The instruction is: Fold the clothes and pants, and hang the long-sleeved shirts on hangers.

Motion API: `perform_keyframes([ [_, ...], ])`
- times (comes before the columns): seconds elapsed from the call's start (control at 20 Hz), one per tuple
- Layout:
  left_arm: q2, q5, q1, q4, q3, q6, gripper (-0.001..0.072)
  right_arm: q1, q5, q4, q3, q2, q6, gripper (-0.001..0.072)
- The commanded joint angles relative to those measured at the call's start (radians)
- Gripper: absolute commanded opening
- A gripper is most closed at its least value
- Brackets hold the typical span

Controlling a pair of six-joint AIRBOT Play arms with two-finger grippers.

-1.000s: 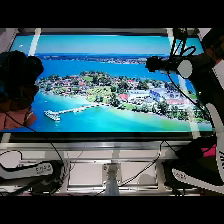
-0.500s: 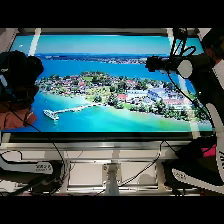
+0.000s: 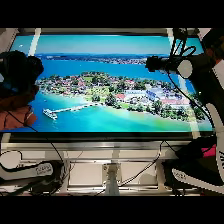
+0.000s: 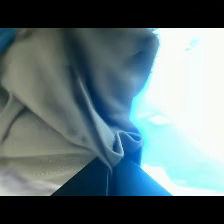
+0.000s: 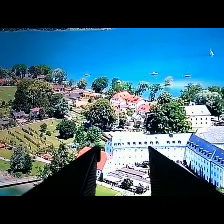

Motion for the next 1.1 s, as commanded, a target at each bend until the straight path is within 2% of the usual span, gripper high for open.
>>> perform_keyframes([
  [0.0,0.146,0.006,-0.1,-0.088,0.0,0.0,0.0017,0.0,0.029,-0.021,0.023,0.007,-0.005,0.0239],
  [0.3,0.409,0.002,-0.376,-0.089,0.0,-0.001,0.0016,0.0,0.031,-0.178,0.133,0.113,-0.075,0.022],
  [0.5,0.496,0.025,-0.588,-0.12,0.0,-0.001,0.0017,0.0,0.035,-0.285,0.15,0.196,-0.084,0.022],
  [0.8,0.426,0.127,-0.871,-0.174,0.0,-0.004,0.0016,0.0,0.075,-0.35,0.15,0.233,-0.086,0.022],
  [1.05,0.262,0.195,-1.07,-0.272,0.0,-0.003,0.0017,-0.018,0.092,-0.371,0.15,0.233,-0.17,0.022],
])
